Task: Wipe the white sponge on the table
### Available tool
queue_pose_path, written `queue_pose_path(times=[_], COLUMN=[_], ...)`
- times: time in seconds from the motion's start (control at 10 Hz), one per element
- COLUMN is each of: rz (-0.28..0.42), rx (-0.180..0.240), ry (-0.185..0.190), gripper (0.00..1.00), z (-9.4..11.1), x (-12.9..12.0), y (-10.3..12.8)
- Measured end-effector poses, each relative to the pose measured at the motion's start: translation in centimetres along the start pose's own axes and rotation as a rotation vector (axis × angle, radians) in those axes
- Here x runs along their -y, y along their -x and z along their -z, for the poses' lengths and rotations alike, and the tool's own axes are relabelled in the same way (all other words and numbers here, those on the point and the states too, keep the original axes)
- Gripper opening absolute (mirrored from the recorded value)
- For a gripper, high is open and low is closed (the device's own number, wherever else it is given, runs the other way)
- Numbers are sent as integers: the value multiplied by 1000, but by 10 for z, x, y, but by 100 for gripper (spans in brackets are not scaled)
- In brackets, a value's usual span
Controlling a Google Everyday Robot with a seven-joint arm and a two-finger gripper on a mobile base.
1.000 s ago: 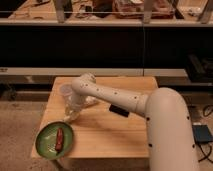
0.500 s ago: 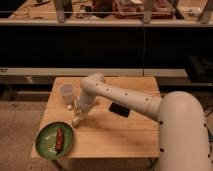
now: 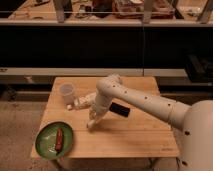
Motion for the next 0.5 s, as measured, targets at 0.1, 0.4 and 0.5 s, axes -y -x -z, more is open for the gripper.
queue_pose_path(times=[0.1, 0.4, 0.5], rz=[5, 0, 9], rx=[1, 25, 37], ry=[4, 22, 42], gripper=[0, 0, 0], z=[4, 4, -2], x=[-9, -38, -51], y=[4, 19, 28])
